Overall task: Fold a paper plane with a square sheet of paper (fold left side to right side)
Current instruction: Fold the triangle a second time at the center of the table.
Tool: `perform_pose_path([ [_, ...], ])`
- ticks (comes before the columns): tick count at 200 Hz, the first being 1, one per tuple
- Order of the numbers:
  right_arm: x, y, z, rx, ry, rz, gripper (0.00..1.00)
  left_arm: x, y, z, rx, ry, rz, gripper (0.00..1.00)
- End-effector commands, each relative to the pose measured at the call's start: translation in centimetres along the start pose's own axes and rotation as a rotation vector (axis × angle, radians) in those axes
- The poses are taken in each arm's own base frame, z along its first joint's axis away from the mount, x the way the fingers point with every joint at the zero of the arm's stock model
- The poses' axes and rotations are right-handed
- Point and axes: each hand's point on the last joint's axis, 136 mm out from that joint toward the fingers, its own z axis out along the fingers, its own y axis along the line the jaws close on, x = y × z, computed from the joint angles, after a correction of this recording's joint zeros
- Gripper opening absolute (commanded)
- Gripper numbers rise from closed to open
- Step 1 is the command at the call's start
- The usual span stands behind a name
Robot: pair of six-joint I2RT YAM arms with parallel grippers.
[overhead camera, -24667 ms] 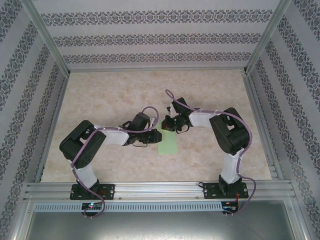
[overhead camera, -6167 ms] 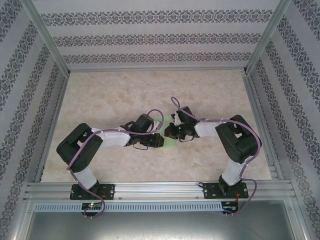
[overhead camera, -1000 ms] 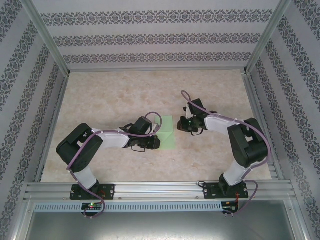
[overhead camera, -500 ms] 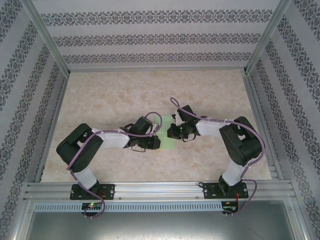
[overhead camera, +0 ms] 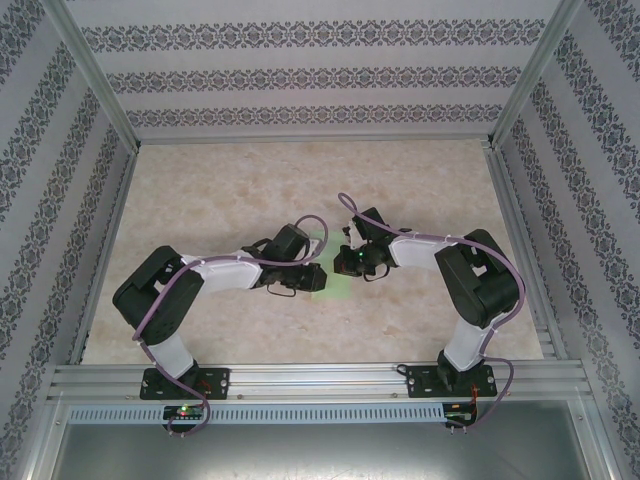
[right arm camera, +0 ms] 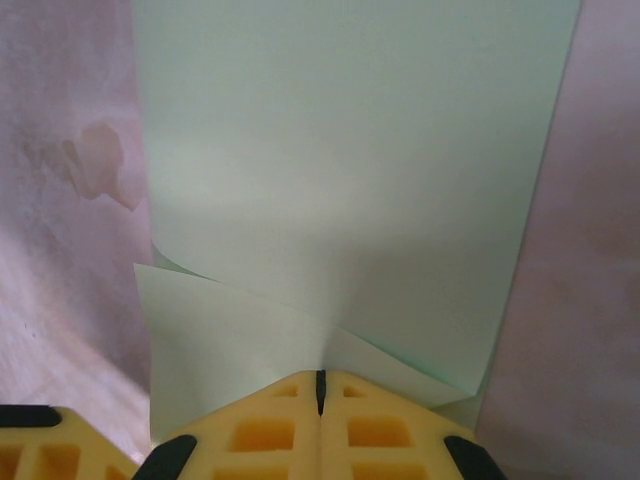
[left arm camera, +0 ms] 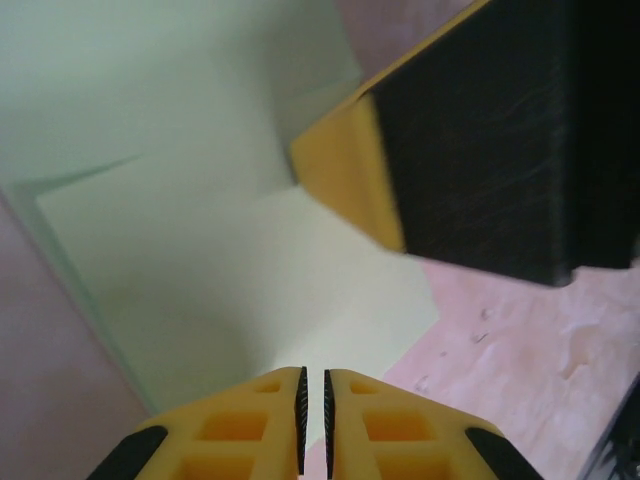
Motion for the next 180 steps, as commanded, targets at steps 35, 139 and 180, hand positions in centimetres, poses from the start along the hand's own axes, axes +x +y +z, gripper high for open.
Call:
perform_pose_path([
  [35, 1.0, -1.5, 0.2, 0.07, 0.042, 0.01, 0.0, -0.7, -0.8, 1.9, 0.033, 0.042, 0.035, 0.16],
  [139, 1.3, -2.0, 0.1, 0.099, 0.053, 0.009, 0.0, 0.5, 1.1, 2.7, -0.022, 0.074, 0.01, 0.15],
  [180, 1.3, -2.3, 0.1, 0.109, 0.059, 0.009, 0.0, 2.3, 2.1, 2.2, -0.049, 0.096, -0.011, 0.16],
])
